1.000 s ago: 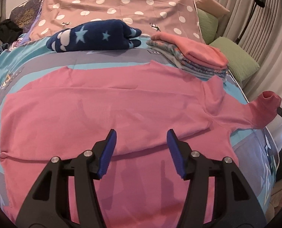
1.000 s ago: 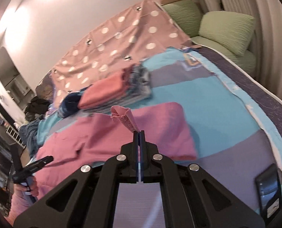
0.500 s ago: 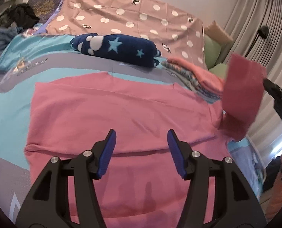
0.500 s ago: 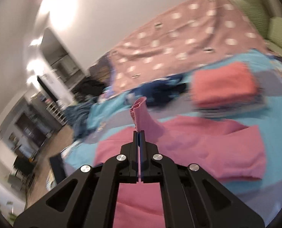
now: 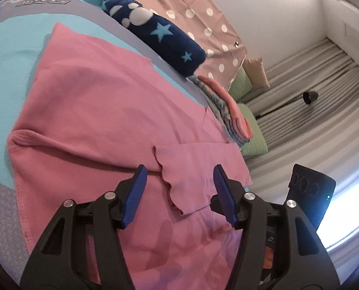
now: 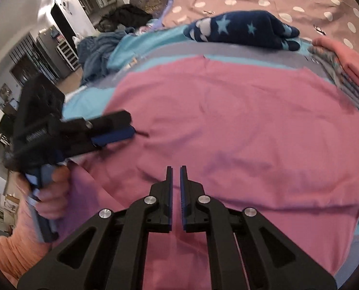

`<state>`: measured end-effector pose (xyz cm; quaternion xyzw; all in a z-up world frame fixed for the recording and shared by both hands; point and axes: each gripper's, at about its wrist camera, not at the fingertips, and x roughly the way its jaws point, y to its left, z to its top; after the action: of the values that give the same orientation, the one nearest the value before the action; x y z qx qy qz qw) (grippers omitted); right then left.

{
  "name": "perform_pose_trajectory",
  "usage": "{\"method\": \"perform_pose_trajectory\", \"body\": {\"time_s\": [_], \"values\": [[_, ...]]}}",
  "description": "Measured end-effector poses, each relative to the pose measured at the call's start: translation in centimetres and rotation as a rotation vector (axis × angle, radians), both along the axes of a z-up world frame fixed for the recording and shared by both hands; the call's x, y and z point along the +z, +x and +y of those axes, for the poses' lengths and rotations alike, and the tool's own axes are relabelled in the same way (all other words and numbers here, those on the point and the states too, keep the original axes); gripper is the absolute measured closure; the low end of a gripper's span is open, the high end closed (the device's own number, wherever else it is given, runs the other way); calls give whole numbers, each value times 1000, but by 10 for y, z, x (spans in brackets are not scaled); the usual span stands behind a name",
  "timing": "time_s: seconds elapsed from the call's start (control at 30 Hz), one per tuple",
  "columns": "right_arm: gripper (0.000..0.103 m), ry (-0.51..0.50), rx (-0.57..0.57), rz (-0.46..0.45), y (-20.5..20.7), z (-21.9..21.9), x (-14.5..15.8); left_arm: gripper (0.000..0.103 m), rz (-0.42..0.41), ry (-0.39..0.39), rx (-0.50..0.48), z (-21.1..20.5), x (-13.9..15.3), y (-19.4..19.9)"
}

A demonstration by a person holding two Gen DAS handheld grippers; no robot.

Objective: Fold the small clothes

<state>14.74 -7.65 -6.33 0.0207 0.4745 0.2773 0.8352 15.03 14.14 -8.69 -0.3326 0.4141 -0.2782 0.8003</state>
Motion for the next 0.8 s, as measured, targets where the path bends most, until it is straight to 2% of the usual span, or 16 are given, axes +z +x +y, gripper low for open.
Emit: {"method": "perform_pose_trajectory", "body": {"time_s": [0.1, 0.17, 0.23, 0.27, 0.3, 0.33, 0.4, 0.47, 0.5, 0.57, 0.67, 0.73, 0.8], "values": [[88, -23, -26, -13, -10, -13, 1, 58, 0, 107, -28, -16, 0, 1], [79, -19, -51, -21, -13, -22, 3, 59, -14, 173, -51, -29, 1, 0], [76, -9, -79, -33, -19, -35, 5, 59, -21, 201, -67, -37, 0, -5], [73, -6, -89, -36, -21, -40, 6, 64, -23, 219, -74, -42, 1, -5], [72, -6, -117, -52, -26, -51, 10, 97, -27, 256, -81, -50, 2, -4], [68, -7, -136, -62, -27, -56, 9, 100, -28, 294, -92, -57, 3, -3], [63, -12, -198, -96, -32, -77, 16, 102, -55, 361, -74, -68, 15, -5], [59, -36, -277, -142, -40, -103, 24, 102, -126, 366, -65, -72, 41, -9], [58, -54, -311, -159, -42, -112, 26, 102, -186, 365, -47, -72, 65, -12], [47, -122, -401, -194, -44, -132, 30, 102, -290, 390, -3, -66, 107, -13], [44, -245, -535, -212, -43, -159, 26, 102, -382, 465, 80, -50, 147, -5], [42, -264, -559, -182, -40, -169, 17, 102, -398, 541, 145, -32, 157, 4], [42, -259, -551, -145, -37, -171, 6, 101, -372, 625, 181, -14, 148, 17]]}}
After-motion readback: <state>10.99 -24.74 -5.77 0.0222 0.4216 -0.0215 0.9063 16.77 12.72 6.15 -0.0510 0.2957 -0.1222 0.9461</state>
